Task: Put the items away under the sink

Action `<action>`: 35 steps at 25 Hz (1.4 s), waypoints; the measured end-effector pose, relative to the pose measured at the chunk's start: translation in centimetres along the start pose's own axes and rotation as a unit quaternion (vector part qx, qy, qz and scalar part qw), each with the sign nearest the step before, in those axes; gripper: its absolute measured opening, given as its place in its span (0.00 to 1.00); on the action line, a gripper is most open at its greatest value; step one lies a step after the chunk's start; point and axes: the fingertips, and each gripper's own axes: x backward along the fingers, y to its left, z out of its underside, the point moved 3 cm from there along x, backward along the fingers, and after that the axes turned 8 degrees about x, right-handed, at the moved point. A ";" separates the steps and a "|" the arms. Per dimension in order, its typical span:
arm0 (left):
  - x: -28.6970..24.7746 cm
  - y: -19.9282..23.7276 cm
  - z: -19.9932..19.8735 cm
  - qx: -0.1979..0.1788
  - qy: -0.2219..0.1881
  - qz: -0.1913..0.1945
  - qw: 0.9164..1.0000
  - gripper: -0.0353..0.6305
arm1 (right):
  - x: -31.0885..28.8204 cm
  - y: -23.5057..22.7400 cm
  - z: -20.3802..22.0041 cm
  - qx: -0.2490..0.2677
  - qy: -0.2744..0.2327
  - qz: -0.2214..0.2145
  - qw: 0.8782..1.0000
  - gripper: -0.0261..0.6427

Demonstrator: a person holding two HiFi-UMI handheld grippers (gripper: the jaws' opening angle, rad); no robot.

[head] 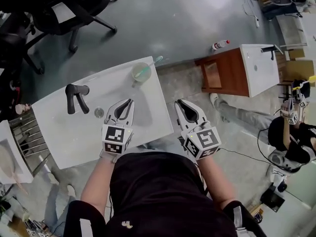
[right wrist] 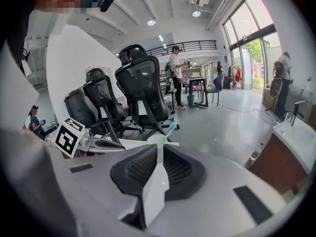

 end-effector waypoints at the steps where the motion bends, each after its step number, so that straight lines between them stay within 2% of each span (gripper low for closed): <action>1: -0.6 0.4 0.0 -0.002 0.002 0.005 1.000 0.09 | -0.2 -0.2 0.0 -0.001 0.004 0.006 1.000 0.12; 7: -3.3 2.1 0.0 -0.033 0.013 0.033 0.999 0.09 | -0.9 -0.4 -0.4 0.006 0.015 0.021 1.000 0.12; 14: -6.0 3.3 1.0 -0.050 0.025 0.061 0.997 0.10 | -1.4 -0.4 0.2 0.000 0.029 0.039 0.999 0.12; 17: -7.1 3.2 1.3 -0.057 0.037 0.082 0.994 0.22 | -1.4 -0.5 0.6 -0.001 0.037 0.044 0.998 0.12; 20: -7.8 2.8 1.4 -0.058 0.043 0.098 0.993 0.25 | -1.6 -0.9 0.9 -0.002 0.044 0.047 0.998 0.12; 25: -8.5 2.9 1.3 -0.062 0.037 0.088 0.994 0.25 | -3.6 -1.2 1.7 -0.007 0.061 0.037 0.997 0.12; 29: -9.0 3.2 1.1 -0.060 0.026 0.082 0.994 0.24 | -6.4 -1.4 1.3 -0.013 0.055 0.020 0.998 0.12; 35: -9.4 3.7 1.3 -0.062 0.016 0.095 0.993 0.17 | -11.5 -1.8 1.4 -0.054 0.037 0.006 0.998 0.12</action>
